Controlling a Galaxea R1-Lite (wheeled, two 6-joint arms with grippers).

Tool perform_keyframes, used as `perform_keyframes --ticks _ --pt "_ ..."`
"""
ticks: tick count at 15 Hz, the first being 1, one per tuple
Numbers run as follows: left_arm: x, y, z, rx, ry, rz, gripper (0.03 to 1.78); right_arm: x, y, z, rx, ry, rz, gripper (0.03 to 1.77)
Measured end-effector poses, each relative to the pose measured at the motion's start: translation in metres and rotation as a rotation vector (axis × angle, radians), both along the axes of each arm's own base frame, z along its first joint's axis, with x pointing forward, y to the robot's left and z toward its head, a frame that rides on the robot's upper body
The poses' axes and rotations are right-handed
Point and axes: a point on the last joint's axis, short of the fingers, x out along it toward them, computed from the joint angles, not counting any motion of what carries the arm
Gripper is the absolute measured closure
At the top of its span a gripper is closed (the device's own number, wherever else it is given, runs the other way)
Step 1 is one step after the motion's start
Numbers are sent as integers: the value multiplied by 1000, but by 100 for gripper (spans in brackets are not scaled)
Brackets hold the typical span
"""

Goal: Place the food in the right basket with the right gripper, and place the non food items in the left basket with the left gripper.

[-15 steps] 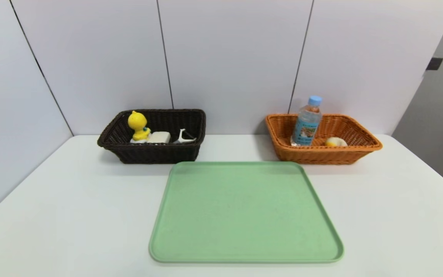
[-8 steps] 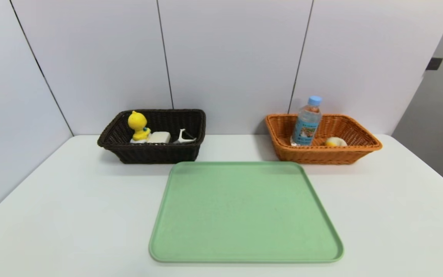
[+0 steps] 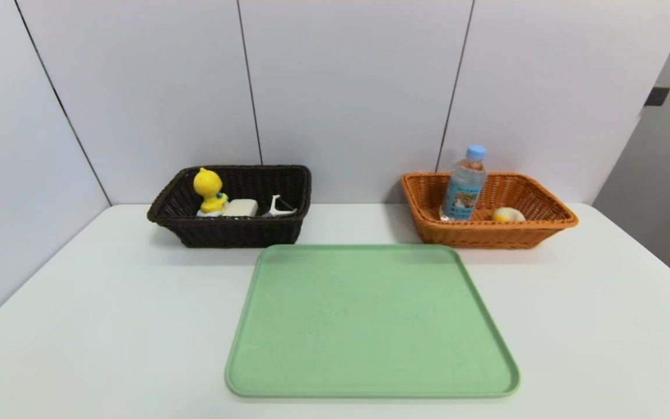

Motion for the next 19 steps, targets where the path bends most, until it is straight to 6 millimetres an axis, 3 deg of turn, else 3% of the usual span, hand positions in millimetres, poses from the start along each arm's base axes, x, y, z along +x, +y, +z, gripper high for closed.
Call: perform_keyframes --ticks 5,19 --pt "0 0 0 -87 -3 17 12 0 0 -2 69 19 4 10" --pt "0 1 0 -94 -3 33 12 0 0 -2 70 19 -20 10"
